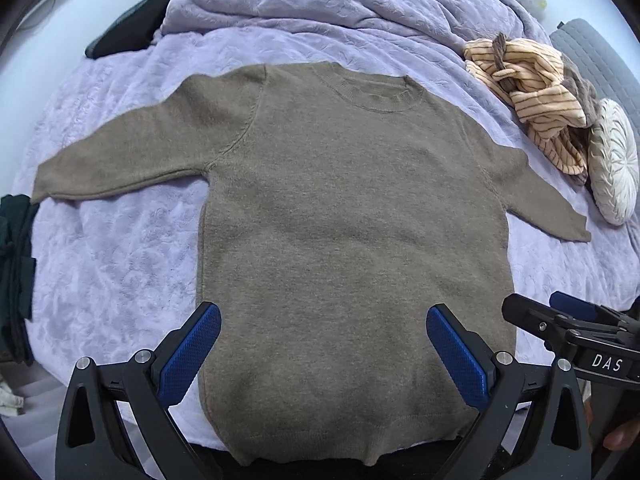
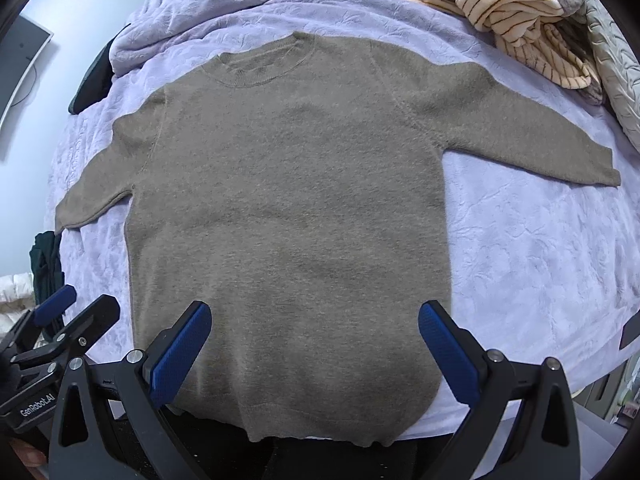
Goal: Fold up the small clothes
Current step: 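Reach the left tool to a sweater sleeve cuff and close on it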
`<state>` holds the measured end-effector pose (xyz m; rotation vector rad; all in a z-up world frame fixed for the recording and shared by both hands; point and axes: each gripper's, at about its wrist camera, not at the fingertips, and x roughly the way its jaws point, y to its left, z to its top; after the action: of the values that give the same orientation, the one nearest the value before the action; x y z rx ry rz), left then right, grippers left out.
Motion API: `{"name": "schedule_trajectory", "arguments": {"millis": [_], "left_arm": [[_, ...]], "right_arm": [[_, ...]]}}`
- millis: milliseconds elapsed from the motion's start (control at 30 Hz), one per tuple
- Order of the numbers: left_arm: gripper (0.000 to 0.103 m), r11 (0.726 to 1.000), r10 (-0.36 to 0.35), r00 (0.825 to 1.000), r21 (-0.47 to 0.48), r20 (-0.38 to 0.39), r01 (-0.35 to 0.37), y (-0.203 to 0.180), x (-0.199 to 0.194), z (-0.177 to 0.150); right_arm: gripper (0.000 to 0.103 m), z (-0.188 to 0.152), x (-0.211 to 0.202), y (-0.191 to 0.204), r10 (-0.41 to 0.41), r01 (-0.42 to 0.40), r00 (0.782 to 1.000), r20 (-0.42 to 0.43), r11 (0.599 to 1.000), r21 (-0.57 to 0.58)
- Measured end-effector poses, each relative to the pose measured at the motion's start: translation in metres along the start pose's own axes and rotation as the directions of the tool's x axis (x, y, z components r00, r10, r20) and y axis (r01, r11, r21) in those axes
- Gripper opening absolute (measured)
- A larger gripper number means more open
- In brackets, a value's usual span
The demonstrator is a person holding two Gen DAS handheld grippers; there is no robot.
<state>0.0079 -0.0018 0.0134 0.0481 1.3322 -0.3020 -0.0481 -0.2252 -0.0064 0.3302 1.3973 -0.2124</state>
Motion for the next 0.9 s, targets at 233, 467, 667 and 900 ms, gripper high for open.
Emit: {"name": "schedule_trajectory", "arguments": {"millis": [233,467,667,900], "left_arm": [[0.103,0.986,-0.053,0.998,-0.156,0.020,0.056,0.097,0.019,0.024],[0.103,0.902,-0.023,0.992,-0.426,0.122,0.073,0.244,0.045,0.056],[0.103,0.776,-0.050,0.979,-0.610,0.197,0.162,0.345,0.078,0.063],[0.103,0.720,-0.150,0.948,-0.627,0.279,0.299,0.374,0.100,0.073]], "right_arm": [[0.103,0.003,0.025,0.055,0.023,-0.024,0.999,-0.046,0.999,-0.022],[0.103,0.003,0.050,0.119,0.053,-0.060,0.994,-0.092,0.995,-0.075],[0.103,0.008,0.069,0.155,0.020,-0.036,0.991,-0.132,0.993,-0.113],[0.103,0.010,0.079,0.175,-0.010,-0.013,0.987,-0.163,0.991,-0.137]]}}
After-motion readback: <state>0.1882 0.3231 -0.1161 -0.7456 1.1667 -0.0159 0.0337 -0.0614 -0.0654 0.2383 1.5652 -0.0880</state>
